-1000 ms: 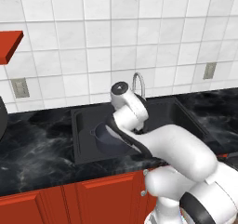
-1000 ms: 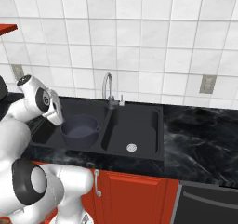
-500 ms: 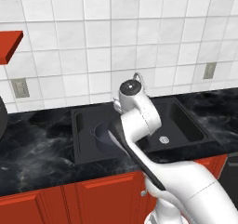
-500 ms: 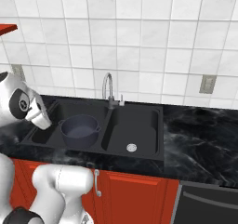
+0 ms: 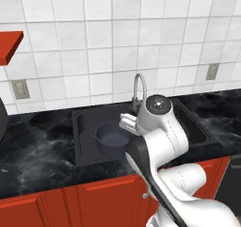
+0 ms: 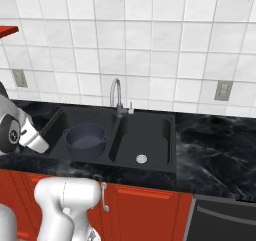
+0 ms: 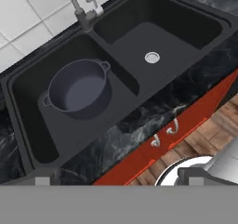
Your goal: Move the pot and pan from the stove into the sink.
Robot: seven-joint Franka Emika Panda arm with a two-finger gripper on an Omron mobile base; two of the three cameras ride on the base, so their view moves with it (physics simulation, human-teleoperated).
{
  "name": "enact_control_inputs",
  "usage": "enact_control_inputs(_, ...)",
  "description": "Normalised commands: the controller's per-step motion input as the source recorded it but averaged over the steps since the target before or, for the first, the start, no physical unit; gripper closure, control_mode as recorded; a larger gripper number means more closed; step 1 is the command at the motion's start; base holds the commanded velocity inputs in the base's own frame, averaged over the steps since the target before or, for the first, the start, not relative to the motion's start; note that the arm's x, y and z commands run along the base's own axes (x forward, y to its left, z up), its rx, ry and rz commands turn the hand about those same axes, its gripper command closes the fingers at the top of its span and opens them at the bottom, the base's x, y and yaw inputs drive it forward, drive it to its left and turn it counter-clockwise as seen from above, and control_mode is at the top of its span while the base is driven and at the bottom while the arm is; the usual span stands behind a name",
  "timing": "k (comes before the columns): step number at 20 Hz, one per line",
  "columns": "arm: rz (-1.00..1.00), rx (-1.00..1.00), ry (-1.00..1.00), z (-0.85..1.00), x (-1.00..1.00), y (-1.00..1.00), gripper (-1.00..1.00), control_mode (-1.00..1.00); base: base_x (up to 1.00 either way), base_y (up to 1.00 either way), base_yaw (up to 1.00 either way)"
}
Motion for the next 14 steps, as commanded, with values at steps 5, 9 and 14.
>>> enact_control_inputs(5,0.4,0.02,-0.02,-0.02,-0.34,-0.09,-1.0,-1.0,0.0,0.0,0.0)
enact_control_inputs(9,0.06,0.0,-0.05,0.0,-0.07,-0.02,-1.0,-1.0,0.0,0.0,0.0)
enact_control_inputs(14,0.0,0.0,0.0,0.0,0.0,0.0,-1.0,-1.0,0.0,0.0,0.0)
